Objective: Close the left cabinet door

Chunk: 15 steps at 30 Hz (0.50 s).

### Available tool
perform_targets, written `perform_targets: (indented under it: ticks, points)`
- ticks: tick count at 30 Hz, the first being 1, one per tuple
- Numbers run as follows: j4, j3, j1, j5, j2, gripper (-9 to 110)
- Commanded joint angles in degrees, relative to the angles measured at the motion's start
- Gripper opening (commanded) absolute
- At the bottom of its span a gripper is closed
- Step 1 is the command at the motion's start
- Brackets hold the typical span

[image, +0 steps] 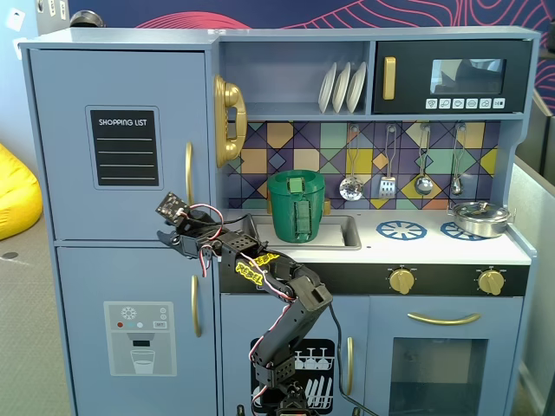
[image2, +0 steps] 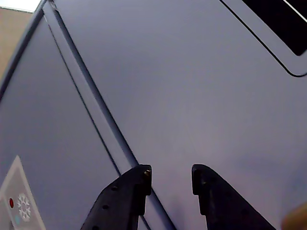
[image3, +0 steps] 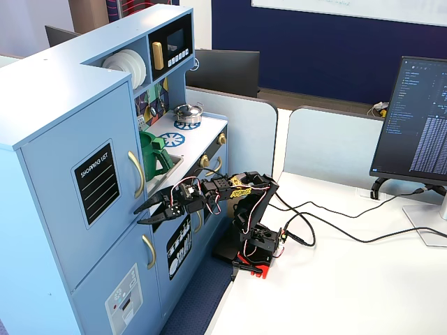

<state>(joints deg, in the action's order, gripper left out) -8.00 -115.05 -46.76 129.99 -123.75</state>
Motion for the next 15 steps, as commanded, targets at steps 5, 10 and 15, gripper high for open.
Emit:
perform_targets:
  ticks: [5, 10, 15]
  points:
    - [-1.93, -1.23, 0.44, -4.39, -4.83, 0]
    - [-16.88, -6.86, -3.43, -7.65, -16.61, 0]
    - [-29.36, -17.84, 4.39, -12.57, -31.11, 0]
